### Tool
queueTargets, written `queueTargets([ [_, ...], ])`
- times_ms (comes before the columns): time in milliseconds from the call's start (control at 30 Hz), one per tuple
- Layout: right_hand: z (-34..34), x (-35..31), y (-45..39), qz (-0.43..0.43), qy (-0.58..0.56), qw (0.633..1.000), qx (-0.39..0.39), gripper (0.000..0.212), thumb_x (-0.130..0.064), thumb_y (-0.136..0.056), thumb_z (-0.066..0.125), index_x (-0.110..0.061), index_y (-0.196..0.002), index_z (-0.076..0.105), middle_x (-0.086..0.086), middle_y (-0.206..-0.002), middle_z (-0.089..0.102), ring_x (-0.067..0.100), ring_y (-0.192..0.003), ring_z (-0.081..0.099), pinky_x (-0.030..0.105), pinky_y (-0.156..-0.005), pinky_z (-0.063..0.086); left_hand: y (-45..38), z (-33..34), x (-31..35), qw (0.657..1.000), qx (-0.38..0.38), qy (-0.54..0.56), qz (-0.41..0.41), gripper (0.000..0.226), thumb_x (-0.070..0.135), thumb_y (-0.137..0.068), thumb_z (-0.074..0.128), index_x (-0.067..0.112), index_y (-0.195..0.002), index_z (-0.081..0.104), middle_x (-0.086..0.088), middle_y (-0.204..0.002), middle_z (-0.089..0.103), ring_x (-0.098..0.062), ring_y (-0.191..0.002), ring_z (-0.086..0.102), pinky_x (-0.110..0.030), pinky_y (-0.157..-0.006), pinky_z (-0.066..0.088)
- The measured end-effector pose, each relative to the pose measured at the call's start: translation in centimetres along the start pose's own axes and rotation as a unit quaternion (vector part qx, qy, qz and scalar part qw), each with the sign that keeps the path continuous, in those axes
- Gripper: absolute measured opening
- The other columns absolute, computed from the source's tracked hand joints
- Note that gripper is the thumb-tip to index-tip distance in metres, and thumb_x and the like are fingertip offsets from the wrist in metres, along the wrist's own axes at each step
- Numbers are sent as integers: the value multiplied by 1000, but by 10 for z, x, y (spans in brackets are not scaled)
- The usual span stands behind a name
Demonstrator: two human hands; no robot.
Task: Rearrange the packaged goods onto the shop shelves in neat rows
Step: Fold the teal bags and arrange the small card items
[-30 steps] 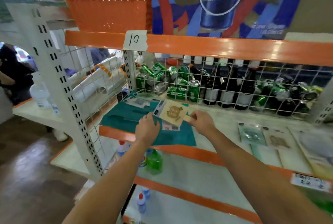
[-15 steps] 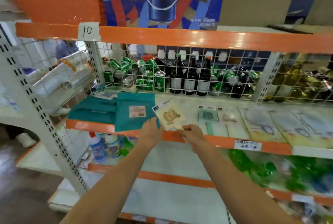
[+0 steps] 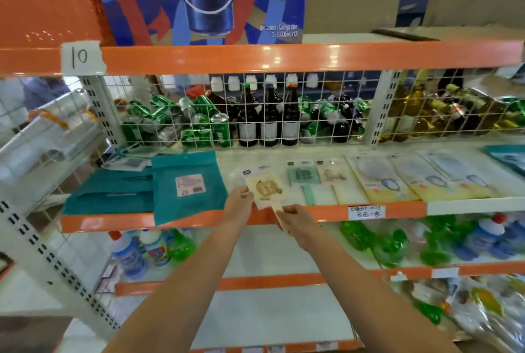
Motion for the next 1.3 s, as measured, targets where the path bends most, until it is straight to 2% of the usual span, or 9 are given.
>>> queueTargets([
  [167, 0, -3, -12, -6, 8, 1000, -6, 7, -5, -91, 59, -8, -95, 53, 10, -89, 61, 23, -81, 61, 35, -75, 51, -17, 6, 1, 997, -8, 71, -17, 20, 3, -96, 45, 6, -108, 61, -5, -93, 60, -13, -72, 55, -16, -59, 43],
  [333, -10, -17, -19, -12, 35, 999, -21, 7, -6, -94, 53, -4, -97, 59, 3, -74, 58, 12, -66, 55, 23, -66, 52, -38, 17, 7, 995, -47, 87, -34, 23, 2, -96, 43, 15, -92, 62, -1, -82, 61, -20, -82, 59, -31, -75, 53],
  [533, -55, -52, -46, -57, 165, 983, 57, 12, -13, -93, 55, -13, -82, 60, 2, -78, 63, 13, -62, 59, 23, -60, 46, -68, 27, 10, 994, -48, 84, -57, 20, 6, -96, 46, 9, -108, 62, -6, -91, 65, -23, -82, 62, -37, -81, 53],
  [667, -80, -81, -70, -90, 321, 938, 92, 14, -19, -92, 55, -10, -97, 66, 6, -92, 68, 19, -77, 64, 30, -71, 54, -85, 35, 9, 992, -33, 93, -83, 28, 5, -97, 47, 3, -122, 59, -11, -108, 67, -24, -87, 64, -31, -72, 56],
  [733, -88, -91, -78, -107, 371, 917, 98, 20, -19, -93, 53, -8, -105, 66, 8, -100, 66, 25, -88, 63, 34, -80, 53, -89, 40, 15, 994, -31, 67, -77, 28, 2, -97, 46, 0, -122, 59, -14, -111, 65, -28, -93, 64, -23, -62, 49],
  [867, -101, -96, -97, -121, 413, 898, 95, 18, -19, -92, 50, -16, -101, 65, 7, -99, 68, 22, -84, 60, 28, -69, 45, -101, 44, 22, 998, -7, 11, -54, 32, -1, -97, 42, -4, -126, 56, -14, -111, 59, -27, -91, 58, -20, -60, 43],
  [1033, -108, -97, -120, -134, 436, 887, 75, 16, -20, -93, 52, -17, -104, 64, 5, -98, 66, 18, -79, 57, 26, -67, 45, -117, 49, 16, 996, 2, -72, -50, 29, 5, -96, 44, -3, -118, 62, -22, -115, 63, -29, -93, 59, -40, -88, 50],
  [1200, -101, -102, -130, -163, 490, 854, 62, 22, -19, -94, 47, -19, -109, 62, 5, -106, 67, 22, -90, 61, 31, -80, 50, -115, 57, 17, 979, -15, -201, -8, 31, 8, -97, 39, 0, -113, 64, -16, -118, 63, -31, -108, 59, -32, -84, 46],
  [1300, -96, -104, -134, -182, 489, 852, 51, 23, -20, -96, 43, -18, -110, 62, 4, -106, 66, 18, -84, 58, 28, -70, 47, -116, 57, 21, 962, -1, -273, 1, 34, 7, -99, 34, 1, -117, 62, -16, -123, 60, -29, -114, 56, -30, -90, 42],
])
Point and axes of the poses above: each hand's wrist, its own y-axis away from the middle knuckle, its own z-axis out of the palm, x = y × z, the point moved 10 cm from there along -y, towards the middle knuckle
